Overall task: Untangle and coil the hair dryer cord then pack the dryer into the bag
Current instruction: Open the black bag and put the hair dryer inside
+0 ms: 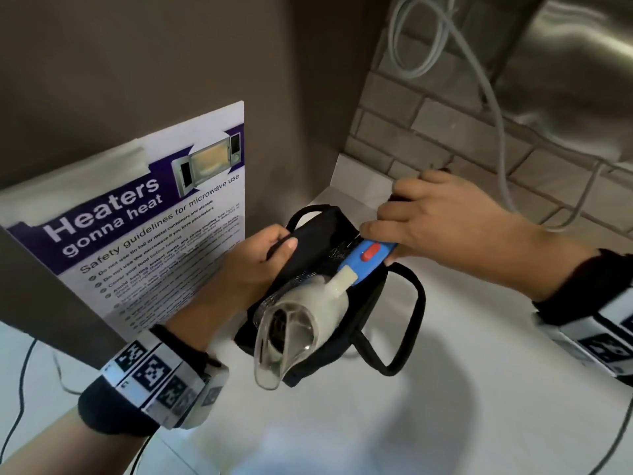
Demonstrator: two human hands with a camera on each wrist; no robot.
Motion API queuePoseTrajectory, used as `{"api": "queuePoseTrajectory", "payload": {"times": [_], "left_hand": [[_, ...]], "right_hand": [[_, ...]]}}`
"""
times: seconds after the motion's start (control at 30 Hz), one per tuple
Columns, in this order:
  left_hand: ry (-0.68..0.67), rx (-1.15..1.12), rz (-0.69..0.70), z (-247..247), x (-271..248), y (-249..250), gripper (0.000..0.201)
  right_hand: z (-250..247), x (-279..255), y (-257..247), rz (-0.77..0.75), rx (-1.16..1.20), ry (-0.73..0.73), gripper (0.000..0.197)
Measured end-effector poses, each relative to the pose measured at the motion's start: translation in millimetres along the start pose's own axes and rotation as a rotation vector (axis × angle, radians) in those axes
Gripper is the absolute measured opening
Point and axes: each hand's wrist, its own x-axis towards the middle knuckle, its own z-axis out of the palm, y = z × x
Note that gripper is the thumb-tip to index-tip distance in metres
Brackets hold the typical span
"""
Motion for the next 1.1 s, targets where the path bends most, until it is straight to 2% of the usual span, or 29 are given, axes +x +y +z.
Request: {"api": "queuePoseTrajectory", "payload": {"times": [0.17, 0.4, 0.6, 0.83, 1.1], "left_hand": [[-0.003, -0.094, 0.034, 2, 0, 0, 0.018], [0.000, -0.031, 0.026, 2, 2, -11, 0.016], [0.051, -0.031, -0.013, 6, 3, -12, 0.020], [0.031, -0.007, 0.000, 9, 4, -7, 0.019], [-0.008, -0.122, 0.032, 9, 1, -9, 0.017]], "right_hand": [[26, 20, -19, -0.101, 0.041, -0.005, 0.034], [48, 32, -29, -0.107, 0.207, -0.057, 0.029], [52, 36, -36, -0.118, 0.245, -0.186, 0.025], [58, 51, -57, -0.101, 0.224, -0.388, 0.020], [71, 66, -68, -0.146, 0.265, -0.489, 0.021]]}}
